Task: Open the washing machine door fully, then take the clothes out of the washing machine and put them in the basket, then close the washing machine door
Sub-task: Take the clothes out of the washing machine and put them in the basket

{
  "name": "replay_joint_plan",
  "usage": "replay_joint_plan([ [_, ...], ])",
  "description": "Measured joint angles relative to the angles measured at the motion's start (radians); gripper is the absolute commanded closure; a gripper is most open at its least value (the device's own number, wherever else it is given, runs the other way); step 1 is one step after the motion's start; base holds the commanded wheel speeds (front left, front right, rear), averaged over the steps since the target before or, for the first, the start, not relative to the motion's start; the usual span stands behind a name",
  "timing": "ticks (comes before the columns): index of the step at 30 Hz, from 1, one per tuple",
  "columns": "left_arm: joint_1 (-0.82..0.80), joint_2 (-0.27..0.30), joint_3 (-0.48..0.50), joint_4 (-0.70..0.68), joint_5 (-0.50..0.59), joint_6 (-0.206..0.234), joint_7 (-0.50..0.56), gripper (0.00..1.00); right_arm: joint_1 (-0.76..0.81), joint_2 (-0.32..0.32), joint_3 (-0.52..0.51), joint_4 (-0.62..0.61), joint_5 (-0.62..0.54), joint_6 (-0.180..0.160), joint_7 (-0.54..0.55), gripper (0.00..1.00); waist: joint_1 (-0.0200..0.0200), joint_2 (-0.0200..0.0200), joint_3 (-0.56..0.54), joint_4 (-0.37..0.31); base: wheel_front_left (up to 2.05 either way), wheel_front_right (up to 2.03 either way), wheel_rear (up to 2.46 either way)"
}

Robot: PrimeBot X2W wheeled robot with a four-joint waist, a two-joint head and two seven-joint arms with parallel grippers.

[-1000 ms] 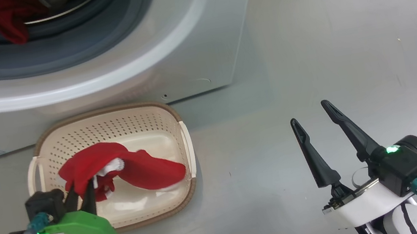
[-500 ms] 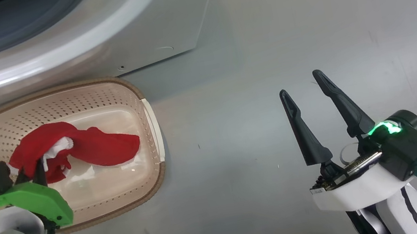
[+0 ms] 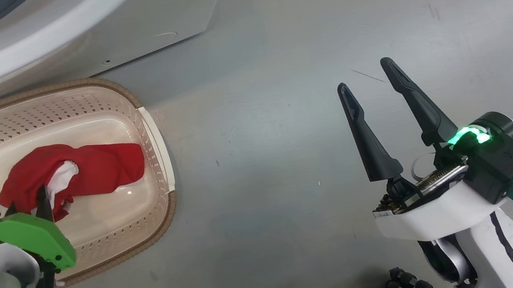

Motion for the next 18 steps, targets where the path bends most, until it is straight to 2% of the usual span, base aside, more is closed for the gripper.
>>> replay_joint_plan([
  [1,-0.005,-0.001,0.005,0.008,-0.003,0.000,-0.005,0.00,-0.004,0.000,0.001,0.000,0.000,0.000,0.000,0.00,0.0000,0.0000,0.002,-0.001,0.00,0.00,0.00],
  [13,-0.018,-0.014,-0.006,0.083,0.007,-0.013,-0.090,0.00,-0.025,0.000,0.010,0.042,0.000,-0.016,0.000,0.00,0.0000,0.0000,-0.027,0.006,0.00,0.00,0.00],
  [18,-0.014,-0.035,-0.009,0.091,0.022,-0.026,-0.177,0.00,-0.025,0.000,0.002,0.074,-0.008,-0.016,0.000,0.00,0.0000,0.0000,-0.066,0.019,0.00,0.00,0.00],
])
